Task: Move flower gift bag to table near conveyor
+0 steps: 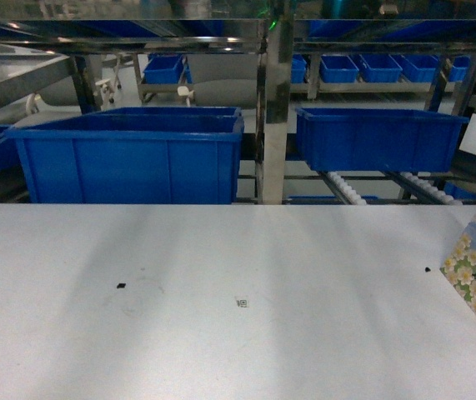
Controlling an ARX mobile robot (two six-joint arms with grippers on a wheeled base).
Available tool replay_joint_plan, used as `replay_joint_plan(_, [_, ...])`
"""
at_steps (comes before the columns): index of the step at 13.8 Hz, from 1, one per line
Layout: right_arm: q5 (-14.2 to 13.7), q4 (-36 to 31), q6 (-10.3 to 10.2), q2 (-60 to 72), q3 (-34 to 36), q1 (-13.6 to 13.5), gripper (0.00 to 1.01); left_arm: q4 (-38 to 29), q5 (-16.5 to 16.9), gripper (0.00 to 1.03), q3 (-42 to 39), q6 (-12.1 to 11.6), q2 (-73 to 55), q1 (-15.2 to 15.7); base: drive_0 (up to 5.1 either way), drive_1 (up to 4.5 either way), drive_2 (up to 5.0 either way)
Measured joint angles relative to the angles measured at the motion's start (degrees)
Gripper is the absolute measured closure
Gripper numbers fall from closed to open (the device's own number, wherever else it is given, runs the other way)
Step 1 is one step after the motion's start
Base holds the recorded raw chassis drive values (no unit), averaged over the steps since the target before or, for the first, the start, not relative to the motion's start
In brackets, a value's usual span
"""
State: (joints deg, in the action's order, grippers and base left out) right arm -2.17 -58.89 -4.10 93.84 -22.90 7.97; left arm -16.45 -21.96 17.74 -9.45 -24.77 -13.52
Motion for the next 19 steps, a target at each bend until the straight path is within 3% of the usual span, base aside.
replay_joint_plan(1, [-1.92, 6.25, 0.22, -11.74, 6.23, 0.74, 0.03, 0.02, -0.02, 1.01, 0.0, 0.0, 0.0, 0.0, 0.0, 0.0, 0.0])
replay_joint_plan(2, [-2.4, 12.17, 0.02, -21.97, 11.02, -0.15, 0.03, -0.02, -0.02, 1.01, 0.0, 0.0, -0.02, 0.0, 0.0, 0.0, 0.0])
replay_joint_plan(3, [-3.06, 16.68, -0.13, -28.68, 14.45, -2.14, 0.03, 0.0, -0.02, 1.01, 0.0, 0.0, -0.04, 0.0, 0.0, 0.0, 0.0])
replay_joint_plan(5, [-9.18, 31.58, -2.12, -46.93, 20.76, -7.04, 0.03, 0.0, -0.02, 1.01, 0.0, 0.0, -0.02, 0.0, 0.0, 0.0, 0.0])
replay_joint_plan(8, [-15.78, 56.26, -2.86, -72.72, 22.12, -13.94, 0.03, -0.04, -0.02, 1.01, 0.0, 0.0, -0.02, 0.0, 0.0, 0.0, 0.0])
replay_joint_plan(9, [-15.82, 60.17, -2.78, -78.16, 22.12, -14.91, 0.03, 0.09, -0.07, 1.01, 0.0, 0.0, -0.04, 0.0, 0.0, 0.0, 0.0])
replay_joint_plan(11, [-16.09, 62.1, -2.8, -81.15, 21.9, -14.97, 0.03, -0.39, -2.69, 1.01, -1.11, 0.5, 0.52, -2.78, 0.0, 0.0, 0.0])
replay_joint_plan(15, [-16.06, 62.12, -2.8, -80.83, 21.9, -14.97, 0.03, -6.25, -11.98, 1.01, -5.07, 3.78, -3.56, -11.85, 0.0, 0.0, 0.0])
replay_joint_plan(17, [-16.06, 62.12, -2.8, -80.83, 21.9, -14.97, 0.03, -12.57, -17.49, 1.01, -6.47, 5.11, -9.09, -17.59, 0.0, 0.0, 0.0])
replay_joint_plan(19, [-16.06, 62.12, -2.8, -80.83, 21.9, -14.97, 0.03, -24.3, -22.62, 1.01, -7.04, 6.08, -20.35, -22.64, 0.0, 0.0, 0.0])
